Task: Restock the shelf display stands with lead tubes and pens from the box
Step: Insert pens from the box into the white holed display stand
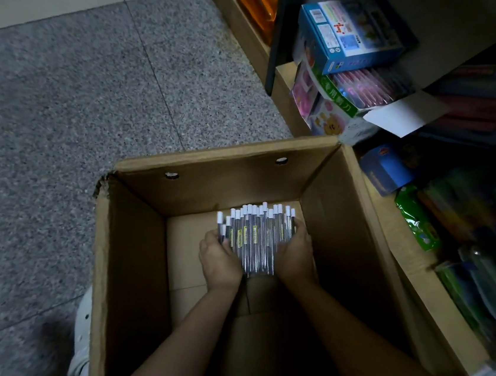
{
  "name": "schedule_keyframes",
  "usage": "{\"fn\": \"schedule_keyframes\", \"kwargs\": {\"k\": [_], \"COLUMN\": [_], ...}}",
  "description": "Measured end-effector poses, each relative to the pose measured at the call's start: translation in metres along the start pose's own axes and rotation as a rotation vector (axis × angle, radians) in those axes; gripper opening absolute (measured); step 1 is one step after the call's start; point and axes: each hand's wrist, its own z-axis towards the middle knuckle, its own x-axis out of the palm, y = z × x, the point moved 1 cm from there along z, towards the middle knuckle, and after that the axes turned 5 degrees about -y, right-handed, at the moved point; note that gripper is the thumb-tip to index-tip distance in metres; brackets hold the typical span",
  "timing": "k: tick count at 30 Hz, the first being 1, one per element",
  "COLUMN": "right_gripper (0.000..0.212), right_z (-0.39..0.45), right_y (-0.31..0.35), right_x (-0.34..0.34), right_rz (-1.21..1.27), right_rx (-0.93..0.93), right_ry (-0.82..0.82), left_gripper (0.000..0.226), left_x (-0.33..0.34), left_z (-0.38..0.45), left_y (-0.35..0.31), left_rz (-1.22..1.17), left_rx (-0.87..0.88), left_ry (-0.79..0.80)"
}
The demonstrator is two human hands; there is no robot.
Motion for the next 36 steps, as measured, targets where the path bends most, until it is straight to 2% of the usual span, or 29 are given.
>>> {"fn": "schedule_keyframes", "kwargs": {"k": [4, 7, 9, 12, 16, 18, 21, 24, 28, 31, 33, 36], "right_gripper": [0.065, 0.052, 0.042, 0.039, 0.032, 0.026, 0.023, 0.023, 0.019, 0.008, 0.010, 0.009], "right_z": [-0.012, -0.030, -0.047, -0.069, -0.099, -0.114, -0.137, -0.164, -0.193, -0.203, -0.204, -0.200], "right_y": [-0.001, -0.002, 0.002, 0.016, 0.041, 0.055, 0.074, 0.090, 0.104, 0.109, 0.111, 0.110], "right_x": [-0.009, -0.020, -0.031, -0.054, -0.108, -0.142, -0.196, -0.250, -0.315, -0.348, -0.361, -0.373], "right_rz": [0.033, 0.254, 0.473, 0.672, 0.749, 0.784, 0.772, 0.729, 0.733, 0.861, 0.929, 0.904], "right_rx": [-0.057, -0.113, -0.044, -0.048, -0.235, -0.303, -0.432, -0.559, -0.653, -0.673, -0.626, -0.572], "right_ry": [-0.011, 0.116, 0.234, 0.279, 0.198, 0.175, 0.153, 0.066, -0.089, -0.023, 0.023, -0.018], "left_gripper": [0.026, 0.025, 0.025, 0.024, 0.026, 0.025, 0.038, 0.031, 0.016, 0.014, 0.015, 0.018], "left_x": [-0.010, -0.022, -0.030, -0.050, -0.091, -0.113, -0.141, -0.168, -0.201, -0.219, -0.223, -0.219], "left_z": [0.006, 0.002, -0.010, -0.039, -0.067, -0.080, -0.101, -0.126, -0.162, -0.186, -0.196, -0.198], "left_y": [0.003, -0.003, -0.020, -0.055, -0.097, -0.119, -0.157, -0.202, -0.263, -0.294, -0.305, -0.315], "left_rz": [-0.008, -0.011, -0.192, -0.600, -0.822, -0.835, -0.819, -0.817, -0.804, -0.766, -0.766, -0.783], "left_rx": [-0.069, -0.116, -0.144, -0.197, -0.085, 0.007, 0.130, 0.239, 0.345, 0.450, 0.468, 0.465], "left_ry": [0.007, 0.084, 0.239, 0.522, 0.758, 0.823, 0.927, 1.039, 1.080, 1.118, 1.106, 1.097]}}
